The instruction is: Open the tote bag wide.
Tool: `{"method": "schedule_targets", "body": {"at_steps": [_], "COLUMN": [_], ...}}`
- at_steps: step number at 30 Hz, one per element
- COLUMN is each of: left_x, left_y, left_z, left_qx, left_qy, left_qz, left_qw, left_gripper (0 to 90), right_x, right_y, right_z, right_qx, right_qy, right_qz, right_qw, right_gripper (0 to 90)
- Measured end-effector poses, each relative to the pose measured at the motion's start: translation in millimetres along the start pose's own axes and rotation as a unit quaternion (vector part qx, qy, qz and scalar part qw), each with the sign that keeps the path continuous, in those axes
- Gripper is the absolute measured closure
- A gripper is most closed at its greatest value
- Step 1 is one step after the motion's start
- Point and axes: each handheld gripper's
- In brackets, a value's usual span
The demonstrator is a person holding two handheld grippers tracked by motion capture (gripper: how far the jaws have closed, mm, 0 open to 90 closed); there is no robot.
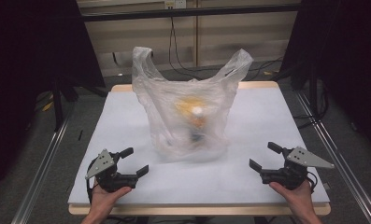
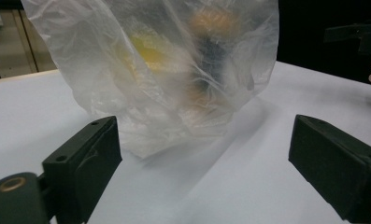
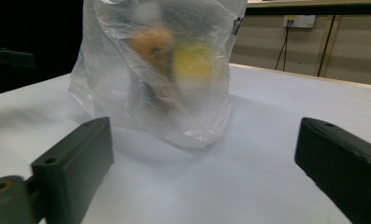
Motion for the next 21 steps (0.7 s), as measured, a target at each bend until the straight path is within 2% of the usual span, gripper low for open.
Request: {"method": "schedule_targets", "body": {"at_steps": [2,4,6,8,10,13,14,15,16,18,20,21], "left_x": [-1.2,0.0,-0.4,0.1,-0.8,-0.9,0.7,0.7,1.4,1.3,0.3,1.3], "left_y": [-0.3,0.2,0.0,0.1,-0.2,-1.3,-1.9,-1.9,-2.3,-3.2,-4.2,-4.6], "left_z": [1.5,0.2,1.2,1.1,1.7,0.9,0.1,0.1,-0.6,-1.3,-1.8,-4.4], "left_qx": [0.011,-0.003,0.001,-0.007,-0.002,0.008,0.005,0.005,0.002,0.008,0.021,0.011], "left_qy": [-0.002,0.003,0.004,0.006,0.011,0.010,0.017,0.017,0.020,0.026,0.024,0.035], "left_qz": [0.007,0.004,0.009,0.005,0.008,0.012,0.008,0.008,0.007,0.008,0.012,0.008], "left_qw": [0.9999,1.0000,1.0000,1.0000,0.9999,0.9998,0.9998,0.9998,0.9998,0.9996,0.9994,0.9993], "left_gripper": [11.5,12.7,14.7,16.9,21.5,25.2,28.5,30.9,30.9,34.7,40.3,44.4], "right_x": [0.4,0.5,1.8,3.3,5.3,8.2,11.7,11.7,12.6,13.9,14.7,14.6], "right_y": [-0.5,-0.6,-0.6,-0.8,-1.1,-2.4,-1.7,-1.7,-1.4,-2.5,-4.4,-6.4], "right_z": [-0.6,-1.6,-1.7,-1.7,-1.6,-0.3,0.6,0.6,1.0,2.0,2.3,2.6], "right_qx": [0.002,0.001,0.002,0.000,0.001,-0.004,-0.009,-0.009,-0.006,-0.007,-0.006,-0.005], "right_qy": [-0.003,-0.009,-0.014,-0.017,-0.028,-0.030,-0.031,-0.031,-0.039,-0.047,-0.057,-0.065], "right_qz": [0.002,0.003,0.004,0.006,0.008,0.015,0.028,0.028,0.028,0.029,0.025,0.026], "right_qw": [1.0000,1.0000,0.9999,0.9998,0.9996,0.9994,0.9991,0.9991,0.9988,0.9985,0.9981,0.9976], "right_gripper": [8.8,11.7,15.6,18.2,22.3,30.5,37.8,37.8,42.8,45.7,53.8,58.3]}}
Point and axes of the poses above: each handheld gripper's, and its own axes: x roughly forward along the jaws, y roughly out of its underside, z roughly to its left
